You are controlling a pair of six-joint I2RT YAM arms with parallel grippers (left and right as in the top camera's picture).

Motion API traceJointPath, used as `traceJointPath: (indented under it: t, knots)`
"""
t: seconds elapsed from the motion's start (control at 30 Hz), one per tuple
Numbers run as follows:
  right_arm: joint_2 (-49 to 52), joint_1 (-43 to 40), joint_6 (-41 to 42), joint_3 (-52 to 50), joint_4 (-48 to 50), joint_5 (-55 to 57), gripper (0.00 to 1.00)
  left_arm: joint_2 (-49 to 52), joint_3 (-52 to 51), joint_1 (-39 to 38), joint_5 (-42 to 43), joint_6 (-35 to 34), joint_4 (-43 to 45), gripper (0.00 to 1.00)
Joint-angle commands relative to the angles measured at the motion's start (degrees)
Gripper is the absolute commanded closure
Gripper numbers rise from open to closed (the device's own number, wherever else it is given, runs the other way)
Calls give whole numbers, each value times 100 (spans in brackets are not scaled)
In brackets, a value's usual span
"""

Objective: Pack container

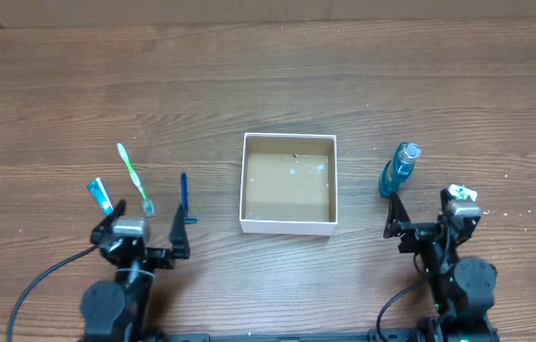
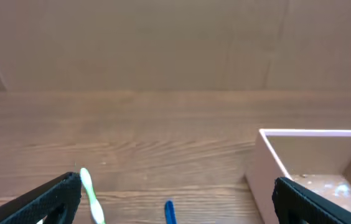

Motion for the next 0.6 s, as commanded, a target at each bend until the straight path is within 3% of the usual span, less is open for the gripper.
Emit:
traceJointPath:
  t: [0.0,0.23,0.33,0.37,0.57]
  knots:
    - [1025,-11,111,1176,-76,50,0,564,1126,-7,-275,-144,-391,0]
    - [4015,-11,109,4754,-1958,46,0,2964,3497,-4,-507,-195,-1978,0]
    - [5130,-13,109,6177,-3119,48,0,4284,4789,-7,-544,-424,-3167,0]
    - [5980,-15,111,7053,-4068,46,0,5158,5665,-7,-264,-420,-4079,0]
    - [7246,-13,369,7672,-5108,-94,0,6260,6382,-4,101,-422,-4944,0]
